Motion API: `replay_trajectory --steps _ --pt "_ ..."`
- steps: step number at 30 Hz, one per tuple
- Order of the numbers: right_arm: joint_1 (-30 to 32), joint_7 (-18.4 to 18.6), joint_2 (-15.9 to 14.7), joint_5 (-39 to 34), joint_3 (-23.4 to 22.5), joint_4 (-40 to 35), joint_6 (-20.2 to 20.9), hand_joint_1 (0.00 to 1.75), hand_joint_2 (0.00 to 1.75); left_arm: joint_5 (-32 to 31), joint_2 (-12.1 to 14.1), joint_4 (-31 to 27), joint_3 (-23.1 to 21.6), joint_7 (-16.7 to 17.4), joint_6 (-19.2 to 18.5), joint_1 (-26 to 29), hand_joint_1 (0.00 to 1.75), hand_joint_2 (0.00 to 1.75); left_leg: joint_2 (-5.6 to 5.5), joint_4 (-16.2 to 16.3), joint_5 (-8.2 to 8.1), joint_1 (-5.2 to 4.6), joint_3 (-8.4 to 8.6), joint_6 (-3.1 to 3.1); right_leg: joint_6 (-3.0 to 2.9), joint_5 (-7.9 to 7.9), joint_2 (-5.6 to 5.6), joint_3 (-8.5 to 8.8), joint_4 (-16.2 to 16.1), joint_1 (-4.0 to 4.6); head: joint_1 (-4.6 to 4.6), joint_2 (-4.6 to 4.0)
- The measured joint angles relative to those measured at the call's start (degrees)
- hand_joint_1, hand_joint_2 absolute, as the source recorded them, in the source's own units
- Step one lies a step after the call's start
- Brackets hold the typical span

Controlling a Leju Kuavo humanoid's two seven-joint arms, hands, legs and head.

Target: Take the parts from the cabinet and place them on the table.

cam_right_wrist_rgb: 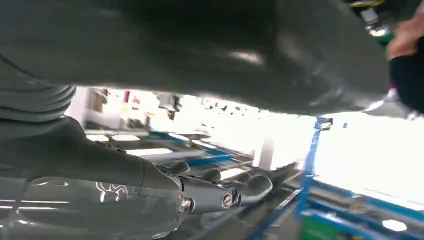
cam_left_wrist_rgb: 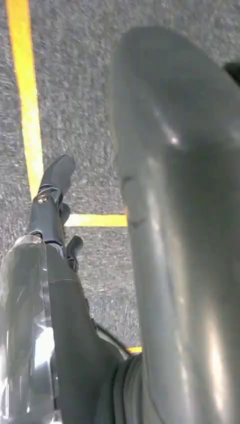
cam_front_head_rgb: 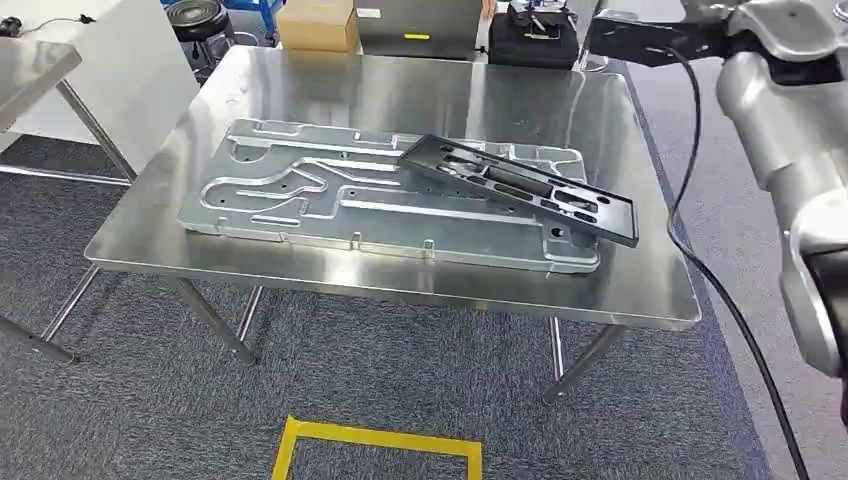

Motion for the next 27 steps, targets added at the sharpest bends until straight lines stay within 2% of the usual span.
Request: replay_trajectory --steps 1,2,3,4,5,6,7,8,9,10,11,14,15,16,17,18,19,20,21,22,23,24,25,26,27 --pt "1.8 0.5 -1.1 -1.1 -1.1 -2.3 -0.5 0.0 0.0 0.1 0.0 0.0 0.1 0.1 0.2 0.1 0.0 0.0 0.21 1.4 -2.45 0.09 -0.63 -0.22 -0.18 0.62 0.04 -0.39 -0.4 0.05 0.02 0.0" --pt "4.7 1.4 -3.3 -2.8 -2.7 -5.3 -1.9 0.0 0.0 0.2 0.0 0.0 0.2 0.3 0.2 0.1 0.0 0.0 0.35 4.9 -6.13 0.17 -1.75 -0.29 -0.52 1.16 0.04 -1.02 -0.4 -0.02 0.0 0.0" --pt "9.7 1.9 -4.6 -3.8 -3.9 -7.4 -3.2 0.0 0.0 0.2 0.0 0.0 0.2 0.4 0.3 0.1 0.0 0.0 0.49 9.3 -9.31 0.29 -2.8 -0.4 -0.41 1.61 -0.14 -1.45 -0.4 0.04 -0.02 0.0" --pt "17.4 2.1 -7.9 -6.1 -8.4 -13.7 -8.2 0.0 0.0 0.2 -0.1 0.0 0.3 0.7 0.5 0.0 0.0 0.0 0.56 13.9 -11.69 0.43 -3.65 -0.52 -0.27 1.95 -0.42 -1.75 -0.4 0.15 -0.02 0.0" --pt "27.0 1.0 -9.2 -7.0 -12.8 -18.7 -12.7 0.0 0.0 0.3 -0.1 0.0 0.4 0.9 0.8 0.0 0.0 0.0 0.63 17.3 -12.39 0.55 -3.8 -0.73 -0.15 2.15 -1.25 -1.94 -0.4 0.36 0.0 0.0" --pt "37.1 -0.8 -10.5 -7.1 -19.2 -23.7 -16.7 0.0 0.0 0.4 -0.1 0.0 0.7 1.1 1.0 0.1 0.0 0.0 0.73 18.1 -11.34 0.67 -2.93 -0.98 0.1 2.35 -1.44 -2.16 -0.3 0.42 0.0 0.0" --pt "46.4 -3.5 -9.8 -6.2 -25.1 -27.8 -18.9 0.0 0.0 0.6 -0.1 0.0 0.8 1.2 1.0 0.1 0.0 0.0 0.72 16.7 -9.38 0.66 -1.21 -1.2 0.24 2.52 -2.34 -2.76 0.0 0.31 0.02 0.0" --pt "53.6 -6.0 -8.5 -5.6 -30.2 -31.2 -20.3 0.0 0.0 0.6 -0.1 0.0 1.0 1.3 1.1 0.2 0.0 0.0 0.69 13.2 -7.78 0.67 1.38 -1.36 0.48 2.74 -2.36 -3.81 0.6 0.08 0.02 0.0" --pt "58.5 -6.9 -7.3 -5.4 -34.1 -34.3 -20.8 0.0 0.0 0.6 -0.1 0.0 1.1 1.3 1.1 0.1 0.0 0.0 0.49 8.4 -7.36 0.69 4.7 -1.36 0.81 2.96 -2.19 -5.08 1.4 -0.23 0.02 0.0" --pt "62.2 -7.2 -6.6 -5.4 -37.6 -37.2 -21.0 0.0 0.0 0.6 -0.1 0.0 1.1 1.3 1.2 -0.1 0.0 0.0 -0.19 3.6 -9.5 0.73 7.7 -1.18 1.13 3.16 -2.15 -5.97 2.3 -0.48 0.0 0.0" --pt "65.8 -7.4 -5.9 -5.4 -40.8 -39.7 -21.2 0.0 0.0 0.6 -0.1 0.0 1.1 1.3 1.2 -0.2 0.0 0.0 -0.6 1.2 -10.07 0.38 8.99 -0.41 1.46 3.32 -1.97 -6.6 2.8 -0.41 0.02 0.0" --pt "75.9 -10.6 1.9 -6.2 -48.9 -45.2 -22.9 0.0 0.0 0.6 -0.1 0.0 1.2 0.8 1.2 -0.1 0.0 0.0 -0.4 1.2 -9.44 0.43 8.44 0.84 2.6 4.71 -1.59 -6.05 1.7 -0.24 0.09 0.0" --pt "79.4 -12.8 5.4 -6.8 -51.2 -46.2 -23.5 0.0 0.0 0.5 -0.2 0.0 1.2 0.6 1.2 -0.1 0.0 0.0 -0.15 0.2 -8.42 0.9 8.27 1.61 2.93 4.73 -1.21 -6.25 1.8 -0.48 0.07 0.0" --pt "82.0 -15.1 8.6 -6.9 -53.4 -46.8 -24.1 0.0 0.0 0.5 -0.3 0.0 1.2 0.4 1.1 -0.3 0.0 0.0 0.13 0.0 -7.75 0.82 8.01 2.04 3.08 2.43 -0.47 -6.72 2.8 -0.65 0.09 0.0" --pt "83.8 -16.3 10.9 -6.9 -55.0 -47.2 -24.5 0.0 0.0 0.5 -0.3 0.0 1.2 0.2 1.1 -0.3 0.0 0.0 0.19 0.0 -7.12 0.71 7.23 2.38 3.09 -1.22 0.02 -7.7 5.4 -0.74 0.07 0.0" --pt "85.0 -16.6 12.8 -7.1 -56.6 -47.7 -24.5 0.0 0.0 0.5 -0.3 0.0 1.2 0.1 1.1 -0.3 0.0 0.0 0.33 0.0 -6.42 0.51 6.28 2.45 3.24 -5.0 0.26 -8.92 9.5 -0.75 0.07 0.0" --pt "85.9 -16.6 14.3 -7.6 -58.0 -48.1 -23.9 0.0 0.0 0.5 -0.3 0.0 1.2 0.0 1.1 -0.3 0.0 0.0 0.65 0.0 -5.71 0.27 5.23 2.5 3.37 -7.94 0.33 -10.06 14.2 -0.76 0.07 0.0" --pt "86.7 -16.0 15.9 -8.5 -59.4 -48.4 -22.5 0.0 0.0 0.5 -0.3 0.0 1.2 -0.1 1.1 -0.3 0.0 0.0 0.88 0.1 -5.08 0.09 4.31 2.5 3.43 -8.99 0.39 -10.52 17.6 -0.75 0.07 0.0" --pt "87.3 -15.6 18.0 -9.1 -60.8 -48.5 -20.9 0.0 0.0 0.3 -0.2 0.0 1.2 -0.2 1.0 -0.3 0.0 0.0 1.07 0.1 -4.42 0.04 3.41 2.46 3.42 -8.15 0.39 -9.94 19.0 -0.78 0.07 0.0" --pt "87.8 -15.7 20.9 -9.5 -62.7 -48.5 -18.7 0.0 0.0 0.1 -0.2 0.0 1.2 -0.3 1.0 -0.3 0.0 0.0 1.28 0.1 -3.81 -0.01 2.57 2.35 3.31 -6.07 0.4 -8.3 18.3 -0.77 0.07 0.0" --pt "88.2 -15.9 23.1 -9.7 -64.1 -48.5 -17.6 0.0 0.0 0.1 -0.2 0.0 1.2 -0.4 1.0 -0.3 0.0 0.0 1.36 0.2 -3.2 -0.05 1.74 2.16 3.11 -3.67 0.4 -5.86 15.9 -0.78 0.07 0.0" --pt "88.4 -17.1 25.4 -10.5 -65.4 -48.1 -16.2 0.0 0.0 0.1 -0.3 0.0 1.2 -0.4 1.0 -0.3 0.0 0.0 1.42 0.4 -2.61 -0.11 0.89 1.92 2.76 -2.11 0.38 -2.31 11.6 -0.8 0.07 0.0" --pt "87.9 -19.1 27.5 -11.5 -67.2 -46.7 -15.4 0.0 0.0 0.1 -0.3 0.0 1.2 -0.5 1.0 -0.6 0.0 0.0 1.61 0.7 -2.0 -0.12 0.49 1.65 2.26 -3.13 0.35 2.52 5.5 -0.64 0.07 0.0" --pt "87.3 -20.9 29.4 -11.9 -69.0 -45.1 -15.3 0.0 0.0 0.0 -0.3 0.0 1.1 -0.5 1.0 -0.6 0.0 0.0 1.62 0.7 -1.61 -0.38 0.35 1.27 1.88 -5.63 0.26 6.05 -0.1 -0.04 0.09 0.0" --pt "87.0 -22.3 31.2 -12.1 -70.7 -43.5 -15.2 0.0 0.0 0.0 -0.3 0.0 1.1 -0.5 1.0 -0.7 0.0 0.0 1.9 0.5 -0.98 -0.32 0.58 0.91 1.64 -5.81 0.25 6.26 -0.7 -0.07 0.02 0.0"
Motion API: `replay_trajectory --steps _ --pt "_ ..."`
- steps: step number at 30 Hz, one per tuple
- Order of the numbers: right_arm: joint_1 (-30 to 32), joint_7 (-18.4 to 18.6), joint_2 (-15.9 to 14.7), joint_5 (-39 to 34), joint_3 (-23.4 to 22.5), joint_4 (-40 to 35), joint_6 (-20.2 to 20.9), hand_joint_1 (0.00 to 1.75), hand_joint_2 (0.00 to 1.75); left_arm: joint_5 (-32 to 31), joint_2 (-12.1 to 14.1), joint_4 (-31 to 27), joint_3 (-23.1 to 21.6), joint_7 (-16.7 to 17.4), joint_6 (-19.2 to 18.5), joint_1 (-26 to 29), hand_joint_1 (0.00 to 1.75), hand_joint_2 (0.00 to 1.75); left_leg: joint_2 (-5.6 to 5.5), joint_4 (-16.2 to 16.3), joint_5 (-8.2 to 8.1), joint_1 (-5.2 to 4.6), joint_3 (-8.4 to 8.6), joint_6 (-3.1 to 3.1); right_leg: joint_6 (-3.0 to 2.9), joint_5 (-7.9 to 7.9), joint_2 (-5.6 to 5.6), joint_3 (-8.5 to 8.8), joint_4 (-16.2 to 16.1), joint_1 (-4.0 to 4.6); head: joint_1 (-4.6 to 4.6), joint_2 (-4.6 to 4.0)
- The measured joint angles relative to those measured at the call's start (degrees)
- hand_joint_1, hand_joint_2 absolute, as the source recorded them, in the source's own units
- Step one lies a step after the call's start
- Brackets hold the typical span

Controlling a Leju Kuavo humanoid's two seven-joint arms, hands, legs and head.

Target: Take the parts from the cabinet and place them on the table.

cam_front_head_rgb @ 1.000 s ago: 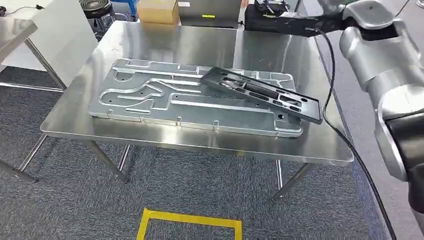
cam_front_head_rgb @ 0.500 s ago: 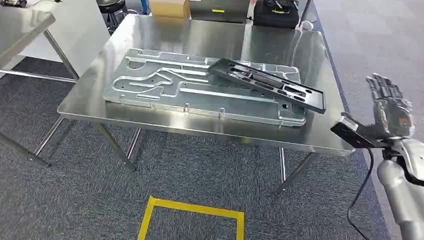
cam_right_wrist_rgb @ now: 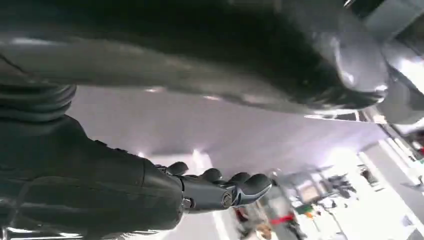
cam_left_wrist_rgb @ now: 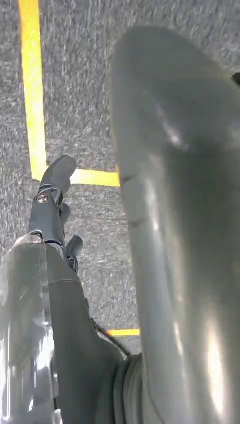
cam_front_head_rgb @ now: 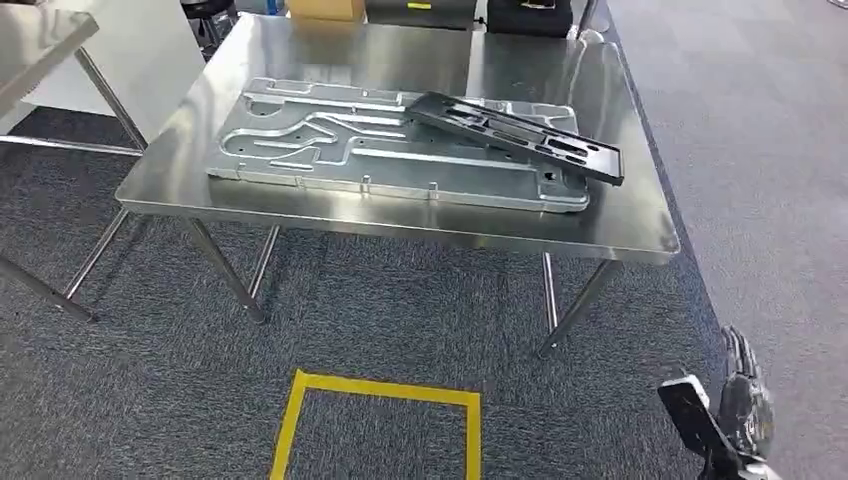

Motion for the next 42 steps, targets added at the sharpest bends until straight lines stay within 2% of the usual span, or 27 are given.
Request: replay_trajectory --steps 3,4,5,7,8,9,10,11,12,13,14,15,18,19,21,23,24,25,27,28,29,33,35,37,39,40,42 --pt "-0.9 1.3 3.5 -0.7 -3.8 5.2 1.4 0.0 0.0 -0.4 0.0 0.0 -0.1 0.2 0.0 -0.1 0.0 0.0 0.14 -0.9 1.39 0.2 -0.24 -1.28 -1.49 1.32 0.05 -1.01 -0.4 0.22 0.02 0.0" --pt "-2.0 1.4 4.4 -1.7 -5.5 9.3 2.5 0.0 0.0 -0.8 0.0 0.0 -0.1 0.3 0.0 -0.1 0.0 0.0 -0.17 0.2 -0.42 0.61 -0.96 -1.48 -1.92 2.36 -0.13 -1.91 -0.6 0.05 0.02 0.0" --pt "-3.1 0.9 4.7 -2.7 -6.8 13.5 2.9 0.0 0.0 -1.2 0.1 0.0 -0.2 0.3 0.1 0.0 0.0 0.0 -0.34 2.5 -4.09 0.56 -1.72 -1.5 -2.56 2.92 0.18 -2.69 -0.6 0.02 0.02 0.0" --pt "-6.1 1.3 4.3 -4.9 -10.6 28.3 4.1 0.0 0.0 -2.2 0.1 0.0 -1.0 0.3 0.1 0.1 0.0 0.0 -0.39 10.0 -11.24 0.63 -3.13 -1.85 -2.75 4.23 0.66 -4.27 -0.5 0.05 0.0 0.0" --pt "-6.8 2.8 4.2 -6.0 -12.8 35.3 5.0 0.0 0.0 -2.5 0.2 0.0 -1.4 0.2 0.0 0.1 0.0 0.0 -0.41 14.2 -12.53 0.63 -3.75 -2.03 -2.61 4.95 0.72 -5.16 -0.4 0.09 0.02 0.0" --pt "-7.0 5.1 4.1 -6.9 -14.5 40.3 5.8 0.0 0.0 -2.6 0.2 0.0 -1.7 0.1 0.0 0.1 0.0 0.0 -0.43 17.1 -11.78 0.64 -3.8 -2.13 -2.35 5.61 0.74 -6.02 -0.3 0.13 0.02 0.0" --pt "-7.1 7.5 4.1 -7.8 -16.0 44.6 6.3 0.0 0.0 -2.7 0.3 0.0 -1.9 0.0 0.0 0.2 0.0 0.0 -0.44 17.9 -9.4 0.66 -3.1 -2.16 -2.23 6.06 0.82 -6.96 0.1 0.13 0.02 0.0" --pt "-7.4 9.6 4.3 -8.6 -17.2 48.1 6.7 0.0 0.0 -2.8 0.3 0.0 -2.0 0.0 0.1 0.2 0.0 0.0 -0.5 16.4 -7.03 0.69 -1.27 -2.05 -2.11 6.47 1.18 -7.88 0.4 0.13 0.02 0.0" --pt "-7.9 11.5 4.5 -9.4 -18.4 51.8 6.9 0.0 0.0 -2.8 0.4 0.0 -2.2 -0.1 0.3 0.3 0.0 0.0 -1.0 12.0 -5.67 0.68 2.31 -1.74 -1.96 6.87 1.79 -8.77 0.8 0.13 0.02 0.0" --pt "-8.5 12.9 4.8 -10.0 -19.5 54.6 6.9 0.0 0.0 -2.8 0.5 0.0 -2.4 -0.2 0.3 0.3 0.0 0.0 -2.45 6.6 -6.07 0.68 6.32 -1.37 -1.78 7.21 2.44 -9.42 1.2 0.11 0.02 0.0" --pt "-9.2 14.0 5.1 -10.3 -20.5 56.8 6.9 0.0 0.0 -2.9 0.9 0.0 -2.6 -0.2 0.4 0.2 0.0 0.0 -4.56 1.3 -8.29 0.6 10.12 -0.77 -1.55 7.43 2.91 -10.08 1.7 0.3 0.02 0.0" --pt "-9.8 14.7 5.1 -10.6 -21.3 58.5 6.9 0.0 0.0 -2.9 0.9 0.0 -2.7 -0.3 0.4 0.3 0.0 0.0 -4.28 -1.2 -9.54 0.84 11.17 -1.0 -1.23 7.73 3.53 -10.49 2.1 0.3 0.02 0.0" --pt "-10.4 16.8 5.1 -10.9 -23.3 62.4 7.0 0.0 0.0 -2.9 1.0 0.0 -2.9 -0.1 0.6 0.2 0.0 0.0 -3.02 -1.9 -9.46 0.75 10.77 -0.17 -0.02 8.8 4.95 -11.04 1.9 0.25 0.02 0.0" --pt "-10.4 17.6 5.0 -11.1 -23.7 63.2 7.3 0.0 0.0 -2.9 1.0 0.0 -2.9 0.0 0.6 0.2 0.0 0.0 -2.03 -2.1 -9.0 1.09 10.72 0.32 0.05 8.36 4.15 -11.31 2.8 -0.05 0.02 0.0" --pt "-10.7 18.5 5.0 -11.3 -24.3 64.7 7.6 0.0 0.0 -2.9 1.0 0.0 -2.9 0.3 0.6 0.3 0.0 0.0 -1.06 -2.1 -8.58 1.05 10.24 0.81 0.68 3.89 1.76 -13.87 8.4 -0.05 0.02 0.0" --pt "-11.3 19.1 5.0 -11.7 -24.8 65.7 7.6 0.0 0.0 -3.1 1.0 0.0 -2.9 0.5 0.6 0.6 0.0 0.0 0.44 -2.1 -8.37 0.86 9.8 0.87 1.24 -0.42 1.25 -17.17 16.8 -0.34 0.02 0.0" --pt "-11.4 19.2 5.0 -11.8 -25.1 66.2 7.6 0.0 0.0 -3.1 1.0 0.0 -2.9 0.6 0.6 0.7 0.0 0.0 1.18 -2.0 -8.3 0.85 9.64 0.82 1.43 -0.8 1.1 -17.51 18.6 -0.46 0.02 0.0" --pt "-11.4 19.4 5.0 -12.0 -25.5 66.7 7.6 0.0 0.0 -3.2 1.0 0.0 -3.0 0.7 0.5 0.7 0.0 0.0 1.75 -2.0 -8.23 0.85 9.56 0.73 1.55 0.02 0.97 -16.56 17.8 -0.58 0.02 0.0" --pt "-11.3 19.8 4.9 -12.1 -26.0 67.1 7.6 0.0 0.0 -3.5 1.0 0.0 -3.2 0.7 0.3 0.6 0.0 0.0 2.8 -1.8 -8.25 0.86 9.54 0.59 1.51 3.69 0.12 -11.7 10.4 -0.74 0.02 0.0" --pt "-11.4 19.8 4.9 -12.1 -26.0 67.2 7.8 0.0 0.0 -3.5 1.0 0.0 -3.4 0.7 0.3 0.6 0.0 0.0 3.24 -1.7 -8.35 0.85 9.73 0.35 1.25 5.59 -1.42 -8.44 5.1 -0.7 0.02 0.0" --pt "-11.6 19.8 4.9 -11.9 -26.0 67.3 8.1 0.0 0.0 -3.6 1.0 0.0 -3.5 0.7 0.2 0.6 0.0 0.0 3.82 -1.5 -8.45 0.56 9.79 -0.03 0.64 4.84 -3.93 -6.95 1.9 -0.28 0.02 0.0" --pt "-11.6 19.4 4.8 -10.3 -26.0 67.6 8.2 0.0 0.0 -3.3 1.0 0.0 -3.5 1.0 -0.2 0.3 0.0 0.0 5.12 -1.6 -8.29 0.38 10.02 -1.39 -0.87 5.6 -1.81 -7.59 2.0 0.27 0.02 0.0" --pt "-11.7 19.5 4.8 -8.6 -25.8 67.8 7.6 0.0 0.0 -3.1 1.0 0.0 -3.5 1.6 -0.2 0.2 0.0 0.0 1.6 0.3 -10.59 0.76 9.26 -2.09 -1.77 6.37 -1.35 -7.62 1.3 -0.31 0.02 0.0" --pt "-11.9 20.5 4.8 -7.6 -25.5 68.0 7.4 0.0 0.0 -3.0 1.0 0.0 -3.5 1.9 -0.5 0.4 0.0 0.0 -0.2 8.8 -15.75 0.84 5.76 -2.35 -2.26 6.66 -0.75 -8.19 1.3 -0.17 0.0 0.0" --pt "-12.0 20.8 4.8 -6.9 -25.1 68.1 7.8 0.0 0.0 -2.9 1.1 0.0 -3.5 1.9 -0.7 0.6 0.0 0.0 -0.42 16.3 -18.24 0.84 2.51 -2.58 -2.35 6.85 -0.17 -8.82 1.7 0.02 0.0 0.0" --pt "-11.9 21.0 4.8 -6.6 -24.8 68.2 8.0 0.0 0.0 -2.9 1.1 0.0 -3.5 1.9 -0.7 0.7 0.0 0.0 -0.42 16.3 -17.26 0.85 2.63 -2.61 -2.32 6.88 0.07 -9.08 1.9 0.03 0.0 0.0" --pt "-11.9 21.4 4.8 -6.2 -24.3 68.5 8.3 0.0 0.0 -2.9 1.1 0.0 -3.5 1.9 -0.9 0.6 0.0 0.0 -0.44 8.9 -12.7 0.89 6.22 -2.39 -2.16 6.98 0.53 -9.5 2.5 0.0 0.0 0.0"
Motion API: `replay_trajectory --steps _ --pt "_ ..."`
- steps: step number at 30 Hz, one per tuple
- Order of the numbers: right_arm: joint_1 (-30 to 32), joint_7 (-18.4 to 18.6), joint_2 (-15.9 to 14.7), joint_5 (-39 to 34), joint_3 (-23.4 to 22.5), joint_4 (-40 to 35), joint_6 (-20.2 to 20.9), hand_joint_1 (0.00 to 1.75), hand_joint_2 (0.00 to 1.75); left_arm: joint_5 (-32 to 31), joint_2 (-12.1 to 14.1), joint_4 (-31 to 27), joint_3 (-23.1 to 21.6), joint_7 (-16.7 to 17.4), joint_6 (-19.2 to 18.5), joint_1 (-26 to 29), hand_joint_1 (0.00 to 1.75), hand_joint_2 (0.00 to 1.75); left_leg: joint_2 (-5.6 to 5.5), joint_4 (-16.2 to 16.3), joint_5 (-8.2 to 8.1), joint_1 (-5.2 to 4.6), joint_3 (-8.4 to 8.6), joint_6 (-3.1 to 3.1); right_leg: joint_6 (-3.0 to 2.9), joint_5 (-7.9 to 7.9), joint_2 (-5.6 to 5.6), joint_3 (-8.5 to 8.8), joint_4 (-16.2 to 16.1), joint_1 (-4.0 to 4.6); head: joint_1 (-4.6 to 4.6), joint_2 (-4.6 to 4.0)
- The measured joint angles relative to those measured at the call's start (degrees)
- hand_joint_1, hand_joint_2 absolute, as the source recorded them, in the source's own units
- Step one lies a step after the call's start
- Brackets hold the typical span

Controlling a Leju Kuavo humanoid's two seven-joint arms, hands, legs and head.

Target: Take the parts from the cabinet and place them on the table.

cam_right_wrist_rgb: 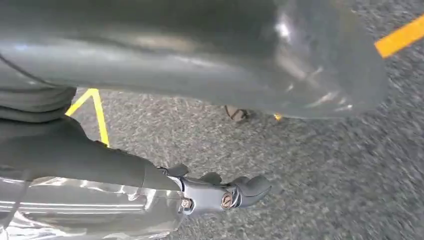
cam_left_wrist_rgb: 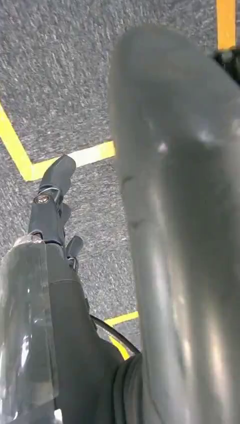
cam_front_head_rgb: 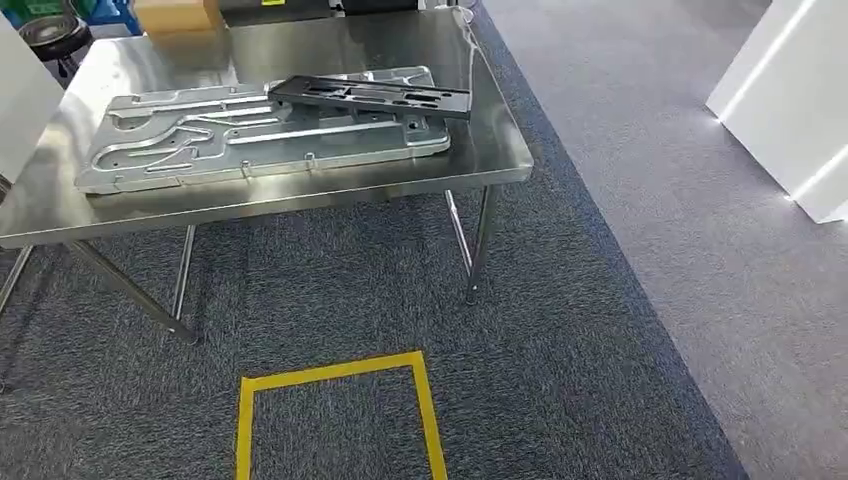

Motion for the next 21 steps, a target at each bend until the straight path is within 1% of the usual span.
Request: replay_trajectory --steps 1,2,3,5,6,7,8,9,10,11,12,13,14,15,16,17,18,19,20,21 --pt "0.0 0.2 0.0 0.2 0.2 0.1 0.1 0.0 0.0 0.0 0.0 0.0 0.0 0.0 -0.1 0.0 0.0 0.0 -0.06 -5.5 2.47 0.03 2.69 0.17 0.15 0.08 0.18 -0.21 0.3 -0.02 0.02 0.0" --pt "0.0 0.2 0.0 0.3 0.4 0.2 0.1 0.0 0.0 0.0 0.0 0.0 0.0 0.0 -0.1 -0.1 0.0 0.0 -0.43 -8.9 2.51 0.02 4.09 0.56 0.41 0.2 0.31 -0.51 0.6 -0.01 0.02 0.0" --pt "-0.1 0.3 0.0 0.4 0.5 0.2 0.1 0.0 0.0 0.0 0.0 0.0 0.0 0.0 -0.2 -0.2 0.0 0.0 -0.58 -9.3 2.86 -0.31 3.81 0.99 0.84 0.31 0.48 -0.92 1.0 0.35 0.02 0.0" --pt "-0.1 1.3 0.0 1.0 0.9 0.4 0.1 0.0 0.0 -0.2 0.0 0.0 0.0 0.2 -0.2 -0.1 0.0 0.0 -0.54 -8.8 3.29 -0.41 3.1 1.72 1.71 1.04 0.55 -1.27 0.7 0.23 0.02 0.0" --pt "0.0 1.8 0.0 1.2 1.2 0.5 0.1 0.0 0.0 -0.2 0.0 0.0 0.0 0.4 -0.2 -0.1 0.0 0.0 -0.53 -8.8 3.62 -0.6 2.96 2.2 2.18 1.4 0.56 -1.29 0.6 0.15 0.02 0.0" --pt "0.2 2.1 0.0 1.5 1.3 0.5 0.0 0.0 0.0 -0.2 0.0 0.0 0.0 0.4 -0.3 -0.1 0.0 0.0 -0.29 -9.5 4.51 -0.18 2.61 2.73 2.54 1.43 0.68 -1.48 0.8 0.06 0.02 0.0" --pt "0.1 2.1 0.0 1.7 1.4 0.5 -0.1 0.0 0.0 -0.2 0.0 0.0 0.0 0.5 -0.3 -0.3 0.0 0.0 0.01 -9.5 5.01 -0.18 2.18 3.23 2.71 -0.45 0.57 -1.99 1.9 -0.13 0.02 0.0" --pt "0.1 2.3 0.1 1.8 1.7 0.6 -0.2 0.0 0.0 -0.4 0.0 0.0 0.0 0.5 -0.4 -0.4 0.0 0.0 0.03 -9.5 5.52 -0.19 1.53 3.65 2.86 -3.57 0.46 -3.05 4.6 -0.17 0.02 0.0" --pt "0.1 2.5 0.1 1.8 1.8 0.7 -0.2 0.0 0.0 -0.5 0.0 0.0 0.0 0.5 -0.4 -0.4 0.0 0.0 0.11 -9.5 6.04 -0.26 0.83 3.7 3.12 -6.98 0.4 -4.42 8.9 -0.25 0.02 0.0" --pt "0.1 2.6 0.1 1.9 1.9 0.7 -0.2 0.0 0.0 -0.5 0.0 0.0 0.0 0.5 -0.4 -0.3 0.0 0.0 0.24 -9.4 6.59 -0.37 0.07 3.75 3.32 -9.77 0.38 -5.73 13.4 -0.26 0.02 0.0" --pt "0.1 2.6 0.1 1.9 2.0 0.7 -0.2 0.0 0.0 -0.5 0.0 0.0 0.0 0.5 -0.4 -0.3 0.0 0.0 0.33 -9.4 7.14 -0.45 -0.61 3.71 3.47 -11.2 0.35 -6.45 17.0 -0.26 0.02 0.0" --pt "0.1 2.6 0.1 1.9 2.1 0.8 -0.2 0.0 0.0 -0.5 0.0 0.0 0.0 0.5 -0.4 -0.3 0.0 0.0 0.44 -9.3 7.68 -0.52 -1.41 3.65 3.46 -10.88 0.31 -5.96 18.0 -0.28 0.02 0.0" --pt "0.1 2.7 0.1 1.9 2.3 0.9 -0.3 0.0 0.0 -0.5 0.0 0.0 0.0 0.5 -0.4 -0.3 0.0 0.0 0.47 -9.1 8.13 -0.56 -2.15 3.58 3.39 -9.44 0.29 -4.29 16.6 -0.28 0.02 0.0" --pt "0.1 2.7 0.1 1.9 2.4 0.9 -0.4 0.0 1.75 -0.5 0.0 0.0 0.0 0.5 -0.4 -0.3 0.0 0.0 0.48 -8.9 8.59 -0.61 -2.91 3.49 3.19 -7.37 0.29 -1.42 12.8 -0.26 0.02 0.0" --pt "0.0 2.8 0.1 2.0 2.4 0.9 -0.5 0.0 1.75 -0.5 0.0 0.0 0.0 0.5 -0.4 -0.3 0.0 0.0 0.47 -8.8 9.05 -0.67 -3.58 3.35 2.85 -5.5 0.27 2.33 7.4 -0.21 0.02 0.0" --pt "-0.1 2.9 0.1 2.2 2.6 0.9 -0.8 0.0 1.75 -0.5 0.0 0.0 0.0 0.5 -0.4 -0.4 0.0 0.0 0.47 -8.6 9.48 -0.67 -3.83 3.23 2.39 -5.12 0.15 6.17 2.1 -0.1 0.02 0.0" --pt "-0.3 3.3 0.1 2.5 2.8 0.9 -1.0 0.0 1.75 -0.6 0.0 0.0 -0.1 0.6 -0.5 -0.3 0.0 0.0 0.43 -8.5 9.87 -0.97 -4.09 2.84 1.93 -6.55 -0.14 8.83 -2.3 0.42 0.02 0.0" --pt "-0.4 3.7 0.1 2.7 2.8 0.9 -1.1 0.0 1.75 -0.6 0.0 0.0 -0.1 0.7 -0.6 -0.3 0.0 0.0 0.58 -8.9 10.39 -0.77 -3.87 2.38 1.78 -5.91 -0.11 8.37 -1.9 0.5 0.0 0.0" --pt "-0.3 4.0 0.1 2.7 2.8 0.9 -1.2 0.0 1.75 -0.7 0.0 0.0 -0.1 0.7 -0.6 -0.4 0.0 0.0 0.65 -9.0 10.82 -0.62 -3.9 2.09 1.43 -5.72 0.0 8.25 -2.4 0.73 0.0 0.0" --pt "-0.4 4.3 0.1 2.8 2.8 0.9 -1.2 0.0 1.75 -0.8 -0.1 0.0 -0.2 0.8 -0.7 -0.5 0.0 0.0 0.68 -9.3 11.5 -0.49 -3.96 1.72 0.99 -5.29 0.01 7.89 -2.1 0.88 0.0 0.0"
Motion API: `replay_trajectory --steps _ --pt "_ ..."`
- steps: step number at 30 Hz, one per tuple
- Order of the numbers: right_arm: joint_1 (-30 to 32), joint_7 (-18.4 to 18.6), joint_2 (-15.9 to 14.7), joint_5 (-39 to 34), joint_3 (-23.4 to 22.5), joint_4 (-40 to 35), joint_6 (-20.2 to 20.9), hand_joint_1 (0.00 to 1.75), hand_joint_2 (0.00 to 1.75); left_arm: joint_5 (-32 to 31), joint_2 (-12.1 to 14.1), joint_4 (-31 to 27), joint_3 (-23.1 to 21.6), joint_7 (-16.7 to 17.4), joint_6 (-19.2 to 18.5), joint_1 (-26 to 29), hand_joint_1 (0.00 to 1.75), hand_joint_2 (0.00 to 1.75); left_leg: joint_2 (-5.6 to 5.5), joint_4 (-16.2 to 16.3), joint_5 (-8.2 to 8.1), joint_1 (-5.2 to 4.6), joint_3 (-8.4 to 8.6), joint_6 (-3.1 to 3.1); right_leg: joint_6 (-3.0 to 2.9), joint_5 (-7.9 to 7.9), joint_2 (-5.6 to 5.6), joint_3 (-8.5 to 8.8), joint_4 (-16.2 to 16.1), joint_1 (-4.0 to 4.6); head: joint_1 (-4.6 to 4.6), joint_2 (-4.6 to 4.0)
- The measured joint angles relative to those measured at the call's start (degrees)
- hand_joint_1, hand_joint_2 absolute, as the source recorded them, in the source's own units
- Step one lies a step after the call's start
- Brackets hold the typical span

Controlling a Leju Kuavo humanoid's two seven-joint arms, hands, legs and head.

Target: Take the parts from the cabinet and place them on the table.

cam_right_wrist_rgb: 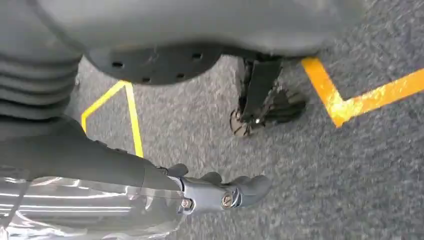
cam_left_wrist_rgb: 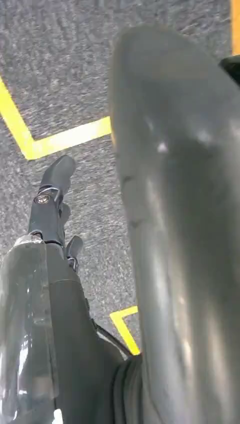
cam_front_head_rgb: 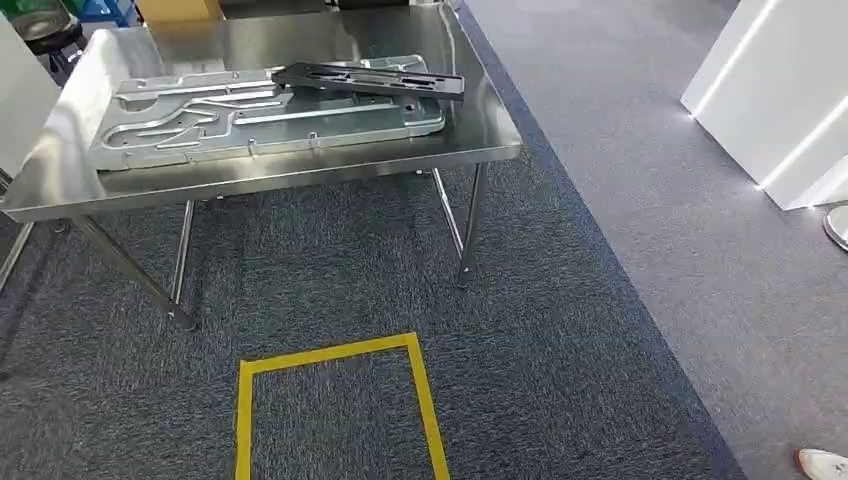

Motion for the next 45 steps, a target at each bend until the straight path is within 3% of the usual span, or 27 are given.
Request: replay_trajectory --steps 1,3,6,7,9,11,12,16,17,20,21,22,24,25,26,27,28,29,30,32,36,38,39,40,42,43,45 --pt "0.0 0.2 0.0 0.0 0.0 0.0 0.0 0.0 0.0 0.0 0.0 0.0 -0.1 0.0 -0.1 0.1 0.0 0.0 -0.01 -0.3 0.63 -0.13 -0.09 -0.44 -0.5 0.86 -0.02 -0.35 -0.7 -0.24 0.0 0.0" --pt "-0.1 0.7 0.1 0.1 0.1 0.1 0.1 0.0 0.0 -0.1 0.0 0.0 -0.1 0.1 -0.1 0.2 0.0 0.0 -0.71 2.5 -4.4 -0.03 -1.37 -0.77 -1.43 2.79 -0.26 -1.83 -1.2 -0.67 0.0 0.0" --pt "0.1 1.2 0.1 0.2 0.1 0.1 0.2 0.0 0.0 -0.4 0.0 0.0 -0.2 0.3 -0.2 0.3 0.0 0.0 -0.72 14.2 -13.59 0.13 -3.77 -1.35 -1.5 5.0 -0.23 -4.83 -1.0 -0.5 0.0 0.0" --pt "0.1 1.6 0.1 0.3 0.2 0.1 0.2 0.0 0.0 -0.4 0.0 0.0 -0.2 0.4 -0.3 0.3 0.0 0.0 -0.72 17.0 -13.56 0.15 -3.72 -1.46 -1.42 5.73 -0.26 -6.03 -0.8 -0.51 -0.02 0.0" --pt "0.1 1.9 0.2 0.5 0.3 0.1 0.2 0.0 0.0 -0.4 0.0 0.0 -0.2 0.7 -0.3 0.3 0.0 0.0 -0.72 15.7 -8.82 0.32 -0.47 -1.58 -1.1 7.04 -0.26 -8.65 0.1 -0.57 -0.02 0.0" --pt "0.1 2.1 0.4 0.5 0.3 0.2 0.3 0.0 0.0 -0.4 0.1 0.0 -0.4 0.7 -0.3 0.2 0.0 0.0 -0.79 7.1 -6.79 0.42 6.4 -1.4 -0.65 7.92 -0.19 -10.69 1.2 -0.66 -0.02 0.0" --pt "0.0 2.1 0.4 0.6 0.4 0.2 0.4 0.0 0.0 -0.5 0.1 0.0 -0.5 0.8 -0.3 0.0 0.0 0.0 -1.01 0.8 -9.49 0.2 11.12 -1.18 -0.26 8.24 -0.07 -11.39 1.9 -0.47 -0.02 0.0" --pt "0.1 2.1 0.5 0.9 0.5 0.2 1.0 0.0 0.0 -0.5 0.1 0.0 -0.5 0.7 -0.3 -0.1 0.0 0.0 -0.93 -1.8 -10.0 -0.26 11.26 0.54 1.25 10.3 -0.15 -11.78 2.0 -0.63 0.0 0.0" --pt "0.3 2.1 0.4 0.9 0.6 0.2 1.2 0.0 0.0 -0.5 0.0 0.0 -0.5 0.7 -0.4 0.0 0.0 0.0 -0.49 -2.1 -9.05 0.15 10.63 1.13 1.51 9.74 -0.02 -12.1 2.4 -0.95 -0.02 0.0" --pt "0.4 2.0 0.4 0.9 0.8 0.2 1.3 0.0 0.0 -0.5 0.0 0.0 -0.6 0.7 -0.4 -0.2 0.0 0.0 -0.32 -2.0 -6.85 0.02 7.95 1.87 2.27 -1.6 -0.01 -14.73 12.0 -1.14 0.0 0.0" --pt "0.3 2.0 0.4 0.9 0.8 0.2 1.3 0.0 1.75 -0.5 0.0 0.0 -0.6 0.7 -0.4 -0.1 0.0 0.0 -0.25 -1.9 -6.09 -0.08 6.92 1.84 2.49 -3.75 -0.02 -15.58 16.5 -1.14 0.0 0.0" --pt "0.3 2.0 0.5 0.9 0.9 0.2 1.3 0.0 1.75 -0.5 0.0 0.0 -0.6 0.7 -0.4 -0.1 0.0 0.0 -0.19 -1.8 -5.38 -0.13 6.03 1.79 2.58 -3.94 -0.02 -15.87 19.6 -1.15 0.0 0.0" --pt "0.4 1.9 0.5 0.9 0.9 0.2 1.4 0.0 1.75 -0.5 0.0 0.0 -0.6 0.7 -0.4 -0.1 0.0 0.0 0.02 -1.3 -4.08 -0.19 3.94 1.61 2.49 0.0 -0.02 -13.41 19.3 -1.15 0.0 0.0" --pt "0.3 1.7 0.5 0.9 0.9 0.2 1.4 0.0 0.0 -0.6 0.0 0.0 -0.6 0.6 -0.4 -0.1 0.0 0.0 0.01 -1.0 -3.48 -0.21 2.83 1.46 2.24 2.15 -0.02 -10.16 15.4 -1.12 0.0 0.0" --pt "0.3 1.5 0.5 0.9 0.9 0.2 1.5 0.0 0.0 -0.9 0.0 0.0 -0.6 0.3 -0.4 -0.1 0.0 0.0 0.0 -0.8 -3.0 -0.22 2.05 1.31 1.91 2.7 -0.02 -6.24 10.2 -1.08 -0.02 0.0" --pt "0.1 1.4 0.4 0.9 1.0 0.2 1.6 0.0 0.0 -1.0 0.0 0.0 -0.7 -0.3 -0.4 -0.2 0.0 1.75 -0.06 -0.6 -2.77 -0.27 1.61 1.11 1.33 1.21 -0.05 -1.57 4.2 -0.92 -0.02 0.0" --pt "-0.1 1.3 0.4 1.0 1.0 0.2 1.8 0.0 0.0 -0.9 0.0 0.0 -0.7 -0.8 -0.3 -0.1 0.0 1.75 -0.09 -0.3 -2.52 -0.49 1.24 0.77 0.91 -0.68 -0.14 1.3 -0.8 -0.53 0.0 0.0" --pt "-0.1 1.0 0.4 1.4 1.2 0.2 2.3 0.0 0.0 -0.9 0.0 0.0 -0.7 -1.1 -0.3 -0.2 0.0 1.75 0.03 -0.4 -2.04 -0.49 1.29 0.37 0.51 -0.81 -0.23 0.96 -0.8 -0.47 -0.02 0.0" --pt "0.0 0.5 0.4 2.0 1.4 0.2 2.6 0.0 1.75 -0.9 0.0 0.0 -0.7 -0.9 0.1 -0.2 0.0 1.75 0.1 -0.4 -1.6 -0.25 1.18 -0.01 0.08 -0.56 -0.18 0.71 -0.8 -0.18 -0.02 0.0" --pt "0.1 -0.7 0.5 3.5 2.0 0.2 3.9 0.0 1.75 -0.9 0.0 0.0 -0.7 0.8 0.3 -0.2 0.0 1.75 0.05 -0.2 -1.22 -0.21 0.91 -0.76 -1.03 0.72 -0.3 0.29 -1.4 -0.76 0.0 0.0" --pt "0.5 -4.0 0.5 4.3 5.1 0.0 5.6 0.0 1.75 0.9 0.1 0.0 -2.2 2.7 1.1 0.8 0.0 1.75 -0.66 13.1 -11.92 0.18 -3.73 -1.6 -1.93 2.45 -0.43 -1.95 -1.2 -0.47 -0.02 0.0" --pt "0.8 -4.0 0.4 2.9 7.4 -0.5 5.6 0.0 1.75 3.4 0.3 0.0 -4.0 2.9 0.9 1.8 0.0 1.75 -0.66 17.8 -12.45 0.24 -4.45 -1.86 -1.77 3.01 -0.47 -3.06 -0.9 -0.44 -0.02 0.0" --pt "0.8 -3.9 0.4 2.1 8.4 -0.9 5.6 0.0 1.75 4.6 0.3 0.0 -4.9 3.0 0.7 2.3 0.0 1.75 -0.66 15.7 -11.03 0.32 -2.66 -1.88 -1.63 3.14 -0.45 -3.48 -0.5 -0.49 -0.02 0.0" --pt "0.8 -3.9 0.4 1.4 9.3 -1.3 5.6 0.0 0.0 5.8 0.4 0.0 -5.6 3.1 0.5 2.8 0.0 1.75 -0.65 11.5 -9.19 0.39 0.27 -1.87 -1.54 3.2 -0.41 -3.87 -0.1 -0.54 -0.02 0.0" --pt "0.8 -3.6 0.3 -0.3 11.2 -2.2 5.5 0.0 0.0 8.6 0.7 0.0 -7.5 3.1 0.1 3.5 0.0 1.75 -0.67 0.8 -6.76 0.53 6.83 -1.53 -1.22 3.11 -0.36 -4.48 0.7 -0.53 -0.02 0.0" --pt "0.8 -3.5 0.2 -1.1 12.3 -2.6 5.5 0.0 0.0 9.7 0.8 0.0 -8.6 3.1 0.0 3.8 0.0 0.0 -0.76 -0.5 -7.17 0.33 7.58 -1.01 -0.82 3.09 -0.33 -5.09 1.3 -0.26 -0.02 0.0" --pt "0.9 -3.4 -0.1 -2.8 14.1 -3.2 5.5 0.0 0.0 12.3 1.0 0.0 -10.5 3.2 -0.5 4.7 0.0 0.0 -0.76 -0.4 -7.36 0.21 6.92 -0.51 -0.25 3.26 -0.34 -5.19 1.5 -0.19 -0.02 0.0"
